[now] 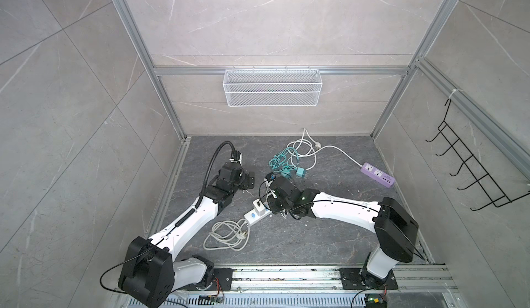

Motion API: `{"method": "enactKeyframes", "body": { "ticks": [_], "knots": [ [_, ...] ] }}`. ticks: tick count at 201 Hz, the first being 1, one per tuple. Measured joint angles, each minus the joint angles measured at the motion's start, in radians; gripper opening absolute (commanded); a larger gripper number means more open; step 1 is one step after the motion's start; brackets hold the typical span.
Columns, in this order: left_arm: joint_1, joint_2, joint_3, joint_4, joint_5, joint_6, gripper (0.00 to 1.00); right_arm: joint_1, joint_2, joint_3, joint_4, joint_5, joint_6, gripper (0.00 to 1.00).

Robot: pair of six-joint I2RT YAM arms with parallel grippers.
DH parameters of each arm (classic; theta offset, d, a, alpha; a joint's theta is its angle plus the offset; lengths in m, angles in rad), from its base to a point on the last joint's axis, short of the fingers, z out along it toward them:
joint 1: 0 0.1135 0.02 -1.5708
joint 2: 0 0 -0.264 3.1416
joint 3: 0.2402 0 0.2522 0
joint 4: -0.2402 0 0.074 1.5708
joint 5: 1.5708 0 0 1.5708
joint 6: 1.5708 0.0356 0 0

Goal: Insert the plug
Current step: 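Carry the vivo charger with the right gripper over the blue-socket strip, then lower the charger prongs into the strip socket beside the black-cable charger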

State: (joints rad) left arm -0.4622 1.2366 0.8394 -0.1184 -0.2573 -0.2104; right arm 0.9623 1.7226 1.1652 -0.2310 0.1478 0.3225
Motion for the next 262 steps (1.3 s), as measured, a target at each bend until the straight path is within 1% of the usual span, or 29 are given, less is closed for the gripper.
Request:
{"method": "enactKeyframes", "body": {
  "ticks": [74, 190, 262],
  "knots": [
    [0.037, -0.023, -0.017, 0.013, -0.004, -0.023, 1.0, 0.001, 0.043, 0.05, -0.04, 0.031, 0.0, 0.06],
    [0.059, -0.023, -0.031, 0.024, -0.002, -0.026, 1.0, 0.003, 0.089, 0.095, -0.073, 0.066, 0.003, 0.05],
    [0.065, -0.027, -0.048, 0.037, -0.001, -0.026, 1.0, 0.004, 0.116, 0.122, -0.097, 0.066, 0.003, 0.05]
  ]
}}
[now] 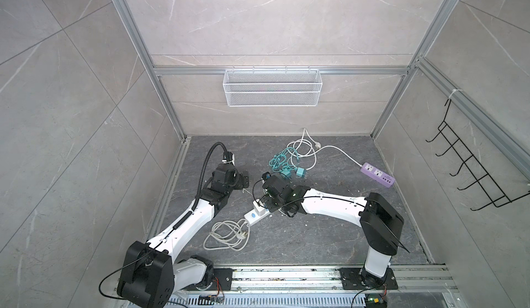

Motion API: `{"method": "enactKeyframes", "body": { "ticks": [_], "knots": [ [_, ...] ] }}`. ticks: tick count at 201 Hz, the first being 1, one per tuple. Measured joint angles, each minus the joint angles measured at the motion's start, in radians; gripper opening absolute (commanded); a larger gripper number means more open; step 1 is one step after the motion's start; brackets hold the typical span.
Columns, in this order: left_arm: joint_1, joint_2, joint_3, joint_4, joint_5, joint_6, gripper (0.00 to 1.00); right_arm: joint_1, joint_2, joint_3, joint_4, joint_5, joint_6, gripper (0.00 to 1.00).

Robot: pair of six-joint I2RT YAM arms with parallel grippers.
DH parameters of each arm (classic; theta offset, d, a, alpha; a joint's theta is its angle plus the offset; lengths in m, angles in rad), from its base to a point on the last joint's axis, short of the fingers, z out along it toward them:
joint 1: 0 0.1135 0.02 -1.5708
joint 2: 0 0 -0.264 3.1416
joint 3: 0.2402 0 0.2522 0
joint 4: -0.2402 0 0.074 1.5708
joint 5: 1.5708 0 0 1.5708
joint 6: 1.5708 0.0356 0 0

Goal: Insert the plug
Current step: 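Lower the charger prongs into the strip socket beside the black-cable charger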

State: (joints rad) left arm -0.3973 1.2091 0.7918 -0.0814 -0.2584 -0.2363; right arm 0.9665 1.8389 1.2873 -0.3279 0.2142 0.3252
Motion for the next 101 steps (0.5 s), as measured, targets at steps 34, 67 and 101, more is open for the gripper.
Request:
{"method": "enactKeyframes", "body": {
  "ticks": [34, 67, 101],
  "knots": [
    [0.002, -0.008, -0.008, 0.001, 0.0, 0.0, 1.0, 0.0, 0.019, 0.002, -0.003, -0.005, 0.0, 0.05],
    [0.005, -0.024, -0.019, 0.001, 0.0, 0.0, 1.0, 0.0, 0.025, 0.002, -0.003, -0.006, 0.0, 0.05],
    [0.006, -0.047, -0.021, 0.002, -0.001, 0.0, 1.0, 0.0, 0.032, 0.003, 0.008, -0.008, 0.004, 0.05]
  ]
}}
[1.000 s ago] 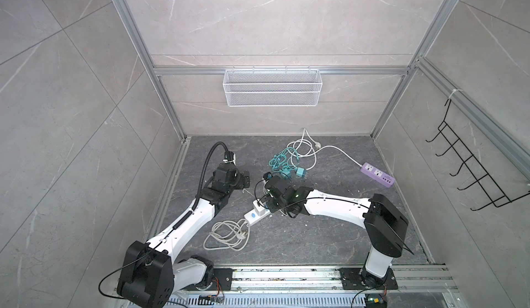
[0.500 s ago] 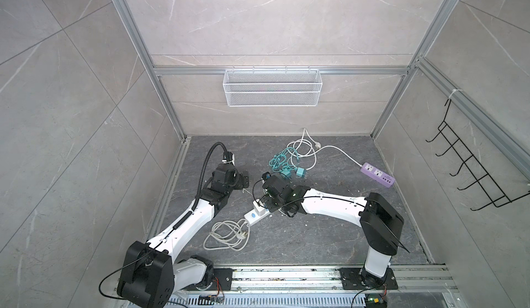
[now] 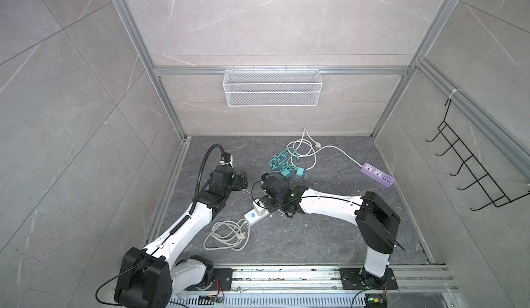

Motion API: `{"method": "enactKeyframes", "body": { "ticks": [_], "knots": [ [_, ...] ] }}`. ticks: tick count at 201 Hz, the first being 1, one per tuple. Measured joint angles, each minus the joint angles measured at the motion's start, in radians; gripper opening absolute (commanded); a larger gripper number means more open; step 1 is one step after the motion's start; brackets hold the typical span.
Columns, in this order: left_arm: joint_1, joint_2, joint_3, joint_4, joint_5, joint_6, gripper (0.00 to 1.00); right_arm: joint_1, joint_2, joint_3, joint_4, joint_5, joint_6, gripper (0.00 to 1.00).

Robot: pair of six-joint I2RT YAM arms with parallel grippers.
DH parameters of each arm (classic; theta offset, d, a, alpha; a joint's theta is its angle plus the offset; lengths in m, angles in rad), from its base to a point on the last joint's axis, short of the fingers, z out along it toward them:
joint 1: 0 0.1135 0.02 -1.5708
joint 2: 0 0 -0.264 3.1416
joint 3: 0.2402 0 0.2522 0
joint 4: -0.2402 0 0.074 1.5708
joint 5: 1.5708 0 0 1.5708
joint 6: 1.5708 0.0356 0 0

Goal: Insert the plug
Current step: 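Lower the charger prongs into the strip socket beside the black-cable charger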

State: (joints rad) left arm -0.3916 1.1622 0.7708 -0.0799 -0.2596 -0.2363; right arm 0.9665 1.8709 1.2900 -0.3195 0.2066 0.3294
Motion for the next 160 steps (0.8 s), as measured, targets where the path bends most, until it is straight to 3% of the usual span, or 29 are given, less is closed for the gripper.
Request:
{"method": "enactKeyframes", "body": {
  "ticks": [79, 160],
  "knots": [
    [0.04, -0.033, -0.026, -0.006, -0.036, -0.036, 1.0, 0.0, 0.037, 0.053, -0.019, -0.001, 0.0, 0.06],
    [0.186, -0.146, -0.039, -0.082, -0.046, -0.163, 1.0, -0.01, 0.245, 0.344, -0.066, -0.019, -0.019, 0.06]
  ]
}}
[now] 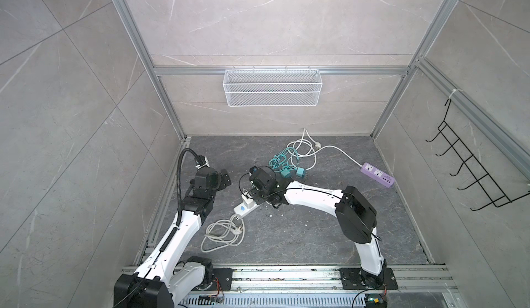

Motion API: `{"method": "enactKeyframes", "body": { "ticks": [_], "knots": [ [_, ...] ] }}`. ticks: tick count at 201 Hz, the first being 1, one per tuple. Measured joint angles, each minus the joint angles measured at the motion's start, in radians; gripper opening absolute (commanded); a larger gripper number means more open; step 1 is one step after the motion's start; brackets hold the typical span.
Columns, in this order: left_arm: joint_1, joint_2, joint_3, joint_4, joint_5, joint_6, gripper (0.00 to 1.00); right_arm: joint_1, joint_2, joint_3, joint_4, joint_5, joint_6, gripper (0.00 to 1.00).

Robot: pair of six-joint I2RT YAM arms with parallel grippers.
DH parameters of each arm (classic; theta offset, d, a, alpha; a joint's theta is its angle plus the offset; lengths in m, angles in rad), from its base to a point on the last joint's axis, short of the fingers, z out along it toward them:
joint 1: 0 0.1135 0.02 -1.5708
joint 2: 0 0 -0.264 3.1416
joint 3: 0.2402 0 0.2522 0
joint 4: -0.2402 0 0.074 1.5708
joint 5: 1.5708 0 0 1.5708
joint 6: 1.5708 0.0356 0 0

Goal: Insert the plug
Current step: 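Lower the charger prongs into the strip socket beside the black-cable charger, then press the charger down into the socket with the right gripper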

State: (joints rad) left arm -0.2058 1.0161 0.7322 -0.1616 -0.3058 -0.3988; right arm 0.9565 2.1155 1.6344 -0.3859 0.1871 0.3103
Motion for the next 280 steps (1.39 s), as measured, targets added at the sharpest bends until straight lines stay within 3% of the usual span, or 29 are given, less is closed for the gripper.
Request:
{"method": "enactKeyframes", "body": {
  "ticks": [43, 95, 128, 185, 232, 280],
  "knots": [
    [0.019, -0.061, 0.0, -0.029, -0.007, -0.011, 1.0, -0.023, 0.177, 0.266, -0.046, -0.019, -0.027, 0.06],
    [0.032, -0.062, 0.0, -0.056, -0.006, -0.018, 1.0, -0.051, 0.457, 0.753, -0.208, -0.033, -0.067, 0.07],
    [0.044, -0.062, 0.0, -0.063, -0.004, -0.018, 1.0, -0.058, 0.6, 1.03, -0.331, -0.039, -0.083, 0.13],
    [0.066, -0.023, 0.0, -0.063, 0.011, -0.018, 1.0, -0.061, 0.612, 1.061, -0.363, -0.066, -0.091, 0.37],
    [0.066, -0.002, 0.0, -0.062, 0.045, -0.018, 1.0, -0.061, 0.615, 1.063, -0.408, -0.11, -0.087, 0.47],
    [0.066, 0.031, 0.0, -0.061, 0.058, -0.018, 1.0, -0.061, 0.621, 1.091, -0.449, -0.128, -0.086, 0.49]
  ]
}}
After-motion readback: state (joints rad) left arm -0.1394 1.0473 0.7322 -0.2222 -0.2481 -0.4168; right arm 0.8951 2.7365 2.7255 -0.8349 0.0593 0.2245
